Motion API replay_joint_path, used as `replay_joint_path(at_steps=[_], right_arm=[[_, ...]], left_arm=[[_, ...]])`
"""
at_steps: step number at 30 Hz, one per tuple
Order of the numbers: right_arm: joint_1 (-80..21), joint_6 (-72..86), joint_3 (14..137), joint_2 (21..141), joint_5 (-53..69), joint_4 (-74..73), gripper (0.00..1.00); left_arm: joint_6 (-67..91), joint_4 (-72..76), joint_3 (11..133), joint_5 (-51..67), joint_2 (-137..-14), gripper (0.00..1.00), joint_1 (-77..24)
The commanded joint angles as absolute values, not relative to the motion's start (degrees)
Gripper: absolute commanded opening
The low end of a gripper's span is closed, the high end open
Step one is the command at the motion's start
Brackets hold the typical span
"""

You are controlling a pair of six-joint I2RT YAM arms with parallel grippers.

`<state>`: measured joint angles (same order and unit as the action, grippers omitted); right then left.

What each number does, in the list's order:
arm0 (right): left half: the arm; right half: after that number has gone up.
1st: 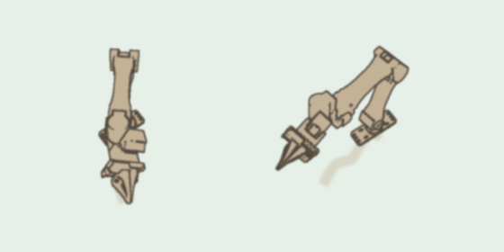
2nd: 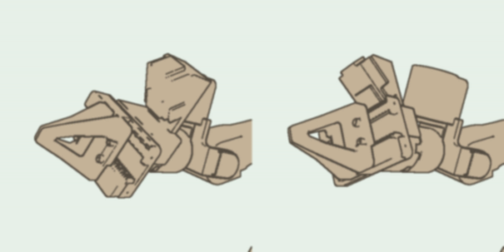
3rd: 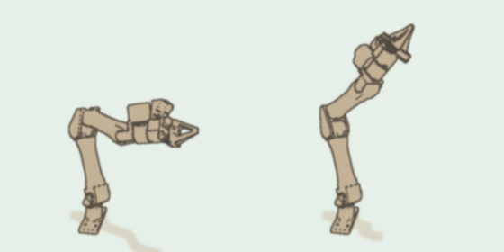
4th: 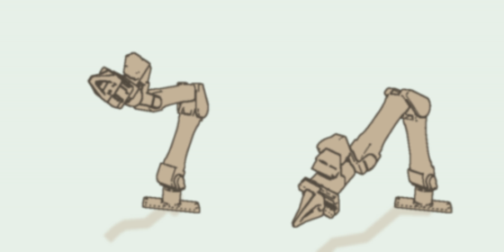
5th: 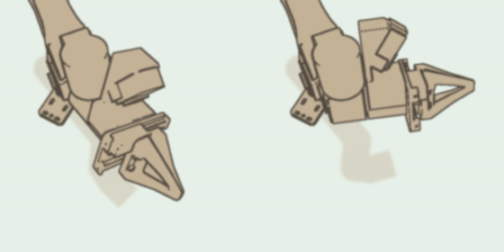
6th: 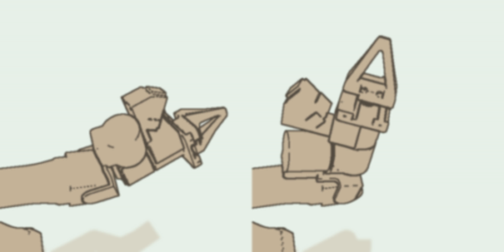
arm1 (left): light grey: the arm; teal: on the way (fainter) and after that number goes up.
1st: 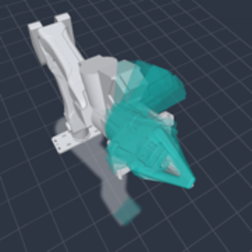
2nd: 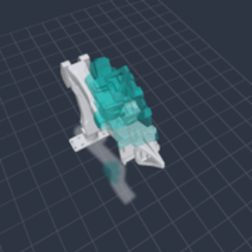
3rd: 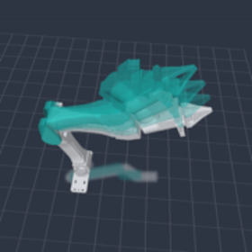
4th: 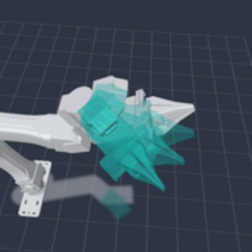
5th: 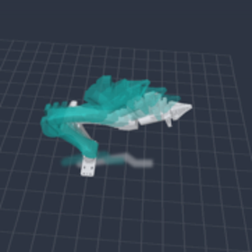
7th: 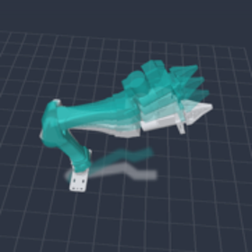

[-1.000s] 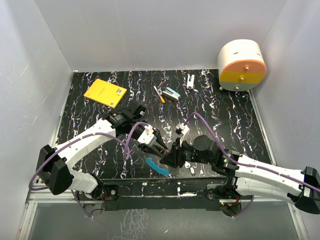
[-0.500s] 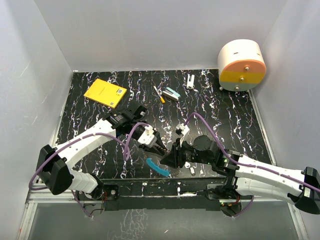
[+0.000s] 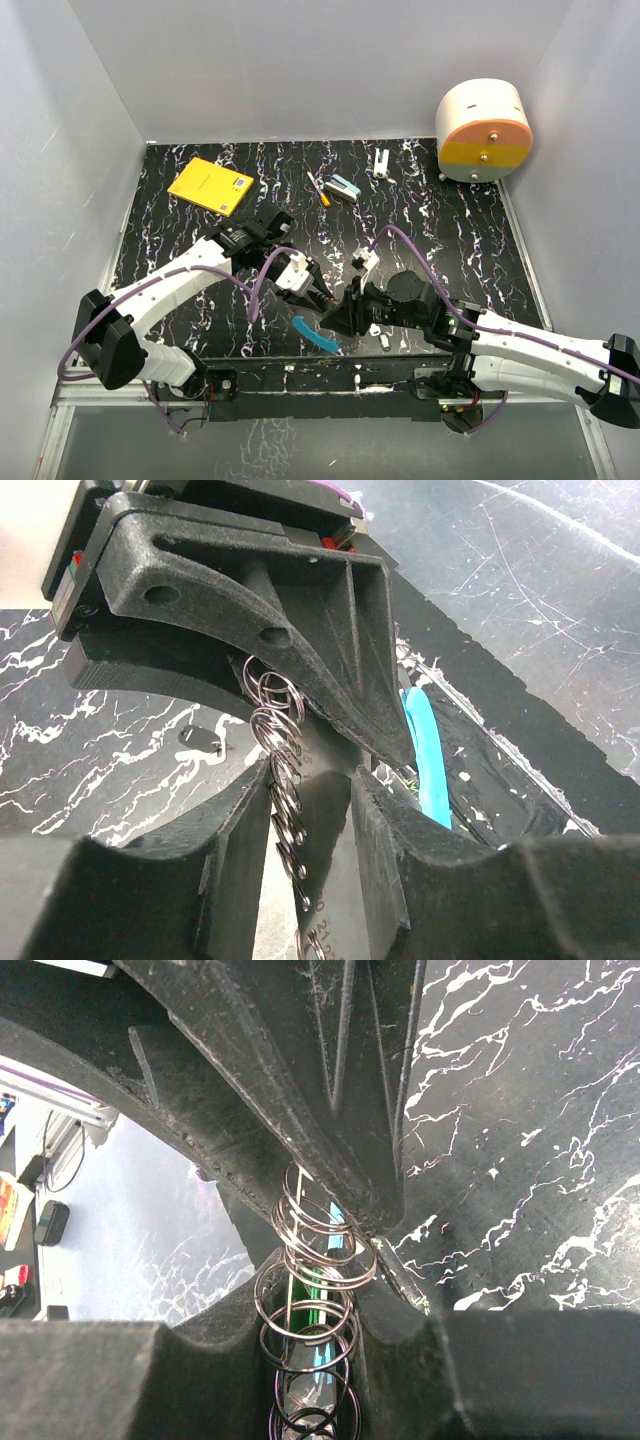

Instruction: Put the keys on the keyring

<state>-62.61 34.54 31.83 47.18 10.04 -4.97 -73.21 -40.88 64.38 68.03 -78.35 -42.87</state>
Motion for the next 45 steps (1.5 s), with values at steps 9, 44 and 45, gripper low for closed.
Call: replay_joint_path(at_steps=[9,44,45], right_arm=[[-62.66,34.18,34.12,44.82,7.58,-0.75,0.08],[-62.67,34.01,33.48,45.67,6.56,-1.2,0.08],[-62.67,33.95,33.56,45.73,6.57,-1.19,0.08]], left_arm=[[-68.88,-36.81,64.57,73.36,-74.2,0.33,-42.9],[-60.7,-21.33,60.13,68.58,-69.91,0.38,-41.3],[-60.73,-21.76,60.18,68.73,-69.97,0.38,-41.51]])
